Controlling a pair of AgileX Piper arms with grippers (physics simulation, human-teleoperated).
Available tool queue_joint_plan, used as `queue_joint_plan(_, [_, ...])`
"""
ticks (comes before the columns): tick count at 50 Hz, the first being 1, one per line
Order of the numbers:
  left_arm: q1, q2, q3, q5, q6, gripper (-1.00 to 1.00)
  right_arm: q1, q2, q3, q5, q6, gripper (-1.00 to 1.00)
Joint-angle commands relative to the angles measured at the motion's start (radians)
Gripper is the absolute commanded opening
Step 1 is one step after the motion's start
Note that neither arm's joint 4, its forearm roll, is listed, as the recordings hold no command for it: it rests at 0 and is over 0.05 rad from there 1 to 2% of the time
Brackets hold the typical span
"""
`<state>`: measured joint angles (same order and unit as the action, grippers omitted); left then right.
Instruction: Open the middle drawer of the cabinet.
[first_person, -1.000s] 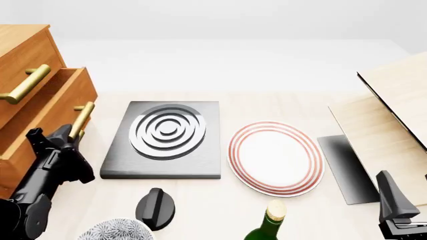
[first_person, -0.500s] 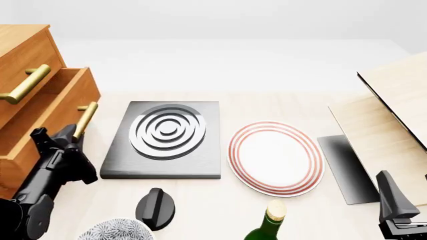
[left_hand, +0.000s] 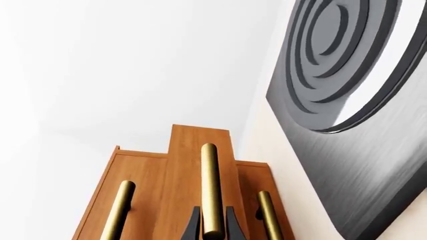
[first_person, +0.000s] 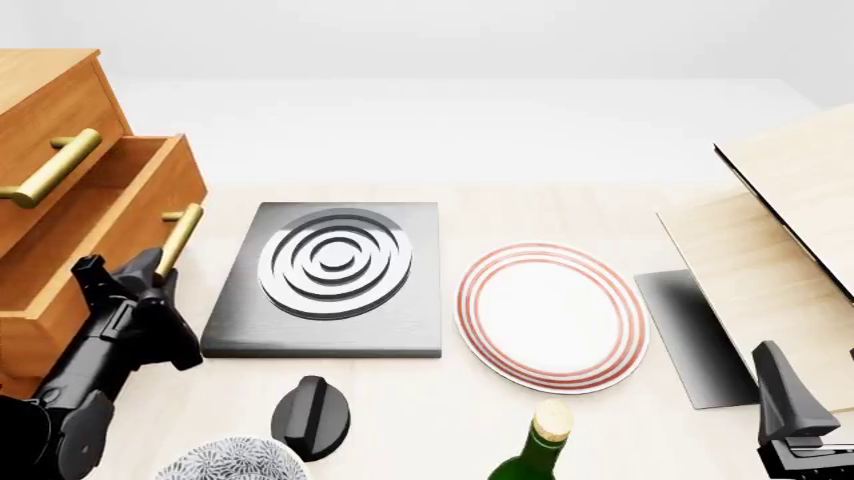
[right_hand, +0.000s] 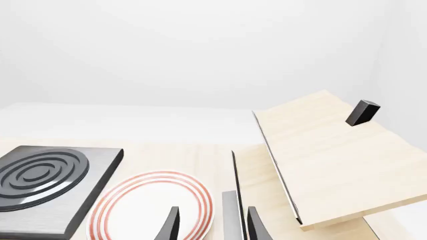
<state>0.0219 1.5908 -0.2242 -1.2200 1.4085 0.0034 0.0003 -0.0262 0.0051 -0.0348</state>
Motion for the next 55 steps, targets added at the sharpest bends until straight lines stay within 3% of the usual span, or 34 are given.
queue_joint_plan(1, [-0.091, 0.05, -0.002, 0.0, 0.002, -1.0, 0.002, 0.0, 0.008, -0.002, 0.007, 1.0])
queue_joint_plan(22, [-0.081, 0.059, -0.002, 0.0, 0.016, -1.0, 0.003, 0.0, 0.008, -0.002, 0.008, 1.0])
queue_joint_plan(23, [-0.086, 0.061, -0.001, 0.0, 0.018, 1.0, 0.003, 0.0, 0.008, -0.001, 0.007, 1.0])
queue_joint_plan(55, [-0.083, 0.01, 0.035, 0.0, 0.033, 1.0, 0.003, 0.0, 0.008, -0.002, 0.008, 1.0])
